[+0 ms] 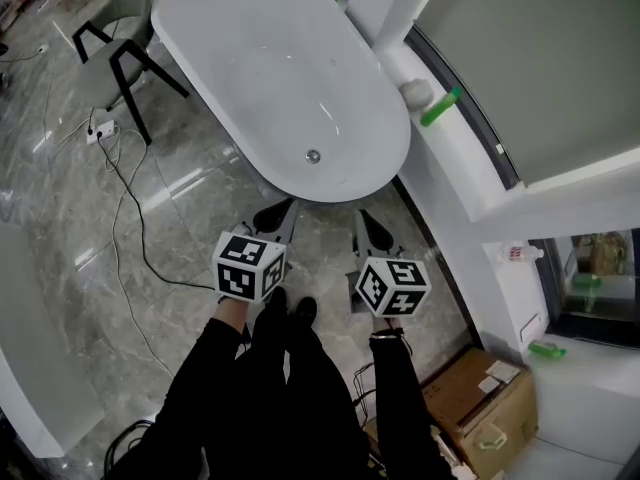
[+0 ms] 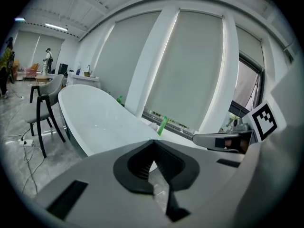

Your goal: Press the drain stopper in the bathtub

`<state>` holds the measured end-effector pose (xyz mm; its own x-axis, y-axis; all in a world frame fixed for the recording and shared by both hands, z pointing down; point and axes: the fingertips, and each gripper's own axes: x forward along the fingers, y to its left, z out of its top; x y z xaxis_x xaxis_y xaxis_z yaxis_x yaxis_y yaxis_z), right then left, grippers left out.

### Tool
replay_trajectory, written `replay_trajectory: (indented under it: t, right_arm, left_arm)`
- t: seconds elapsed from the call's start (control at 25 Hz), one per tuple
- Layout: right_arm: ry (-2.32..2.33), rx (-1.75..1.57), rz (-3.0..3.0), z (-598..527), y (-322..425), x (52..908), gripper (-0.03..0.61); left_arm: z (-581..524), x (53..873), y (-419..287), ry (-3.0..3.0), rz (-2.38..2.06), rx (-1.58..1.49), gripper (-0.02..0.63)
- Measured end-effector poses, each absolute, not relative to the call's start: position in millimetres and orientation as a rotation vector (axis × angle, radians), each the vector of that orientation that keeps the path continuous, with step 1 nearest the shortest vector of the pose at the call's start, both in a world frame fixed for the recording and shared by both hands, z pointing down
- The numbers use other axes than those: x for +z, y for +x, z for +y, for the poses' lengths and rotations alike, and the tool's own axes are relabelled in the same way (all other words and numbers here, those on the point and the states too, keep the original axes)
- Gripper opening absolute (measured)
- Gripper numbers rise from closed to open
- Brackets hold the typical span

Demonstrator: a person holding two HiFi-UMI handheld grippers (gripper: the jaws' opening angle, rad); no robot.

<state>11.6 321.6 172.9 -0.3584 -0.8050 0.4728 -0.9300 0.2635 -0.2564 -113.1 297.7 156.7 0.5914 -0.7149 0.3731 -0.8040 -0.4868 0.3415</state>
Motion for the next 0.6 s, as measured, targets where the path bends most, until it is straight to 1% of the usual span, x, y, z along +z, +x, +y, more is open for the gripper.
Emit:
replay_trajectory:
  t: [0.6]
  right_arm:
    - [1.623,0.744,-2.254,257,23,169,-0.002]
  left_arm:
    - [228,153,-107,2.350,-1.203,0.275,0.005]
